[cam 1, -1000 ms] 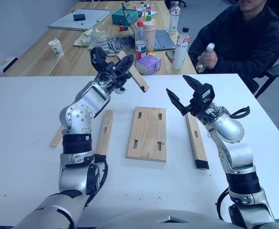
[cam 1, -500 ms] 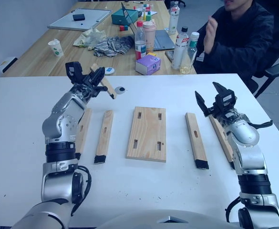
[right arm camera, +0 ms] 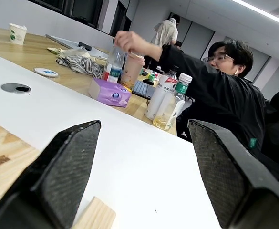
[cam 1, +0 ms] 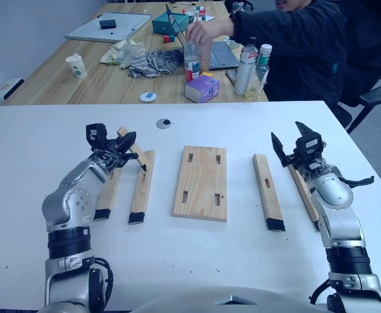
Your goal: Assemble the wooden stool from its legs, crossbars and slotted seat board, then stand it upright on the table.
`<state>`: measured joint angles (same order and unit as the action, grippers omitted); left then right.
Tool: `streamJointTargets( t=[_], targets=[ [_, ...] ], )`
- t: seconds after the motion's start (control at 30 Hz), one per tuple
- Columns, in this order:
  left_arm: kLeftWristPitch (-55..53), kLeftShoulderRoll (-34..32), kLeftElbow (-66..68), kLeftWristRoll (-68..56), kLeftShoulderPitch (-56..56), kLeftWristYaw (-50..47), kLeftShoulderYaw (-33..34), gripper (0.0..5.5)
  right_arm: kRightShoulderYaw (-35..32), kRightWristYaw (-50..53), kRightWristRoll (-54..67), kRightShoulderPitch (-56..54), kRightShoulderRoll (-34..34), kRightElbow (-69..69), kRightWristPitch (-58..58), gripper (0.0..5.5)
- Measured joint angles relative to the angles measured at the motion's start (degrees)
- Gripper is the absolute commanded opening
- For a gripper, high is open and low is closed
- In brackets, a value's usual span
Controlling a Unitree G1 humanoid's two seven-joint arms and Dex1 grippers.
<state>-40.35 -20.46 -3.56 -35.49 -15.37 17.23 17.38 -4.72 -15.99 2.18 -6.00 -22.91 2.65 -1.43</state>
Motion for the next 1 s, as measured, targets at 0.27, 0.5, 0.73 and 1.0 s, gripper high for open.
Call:
streamJointTargets(
  t=[0.27, 0.5, 0.73, 1.0],
  targets=[
    [-0.68, -0.39, 0.67, 0.61, 0.03, -0.14, 0.61, 0.39, 0.15, 0.59, -0.26, 1.97, 0.06, 0.98, 0.00, 3.38],
    [-0.65, -1.63, 2.33, 0.73, 0.09, -0.16, 1.33, 0.39, 0.24, 1.08, -0.33, 2.95, 0.06, 1.64, 0.03, 3.38],
    [0.00, -0.86, 2.31, 1.36, 1.94, -0.40, 0.93, 0.39, 0.34, 0.87, -0.33, 2.93, -0.03, 1.66, 0.06, 3.38],
    [2.67, -0.58, 1.87, 2.61, 3.43, -0.30, 0.62, 0.39, 0.53, -0.07, -0.40, 2.89, -0.10, 1.36, 0.07, 3.38]
  ],
)
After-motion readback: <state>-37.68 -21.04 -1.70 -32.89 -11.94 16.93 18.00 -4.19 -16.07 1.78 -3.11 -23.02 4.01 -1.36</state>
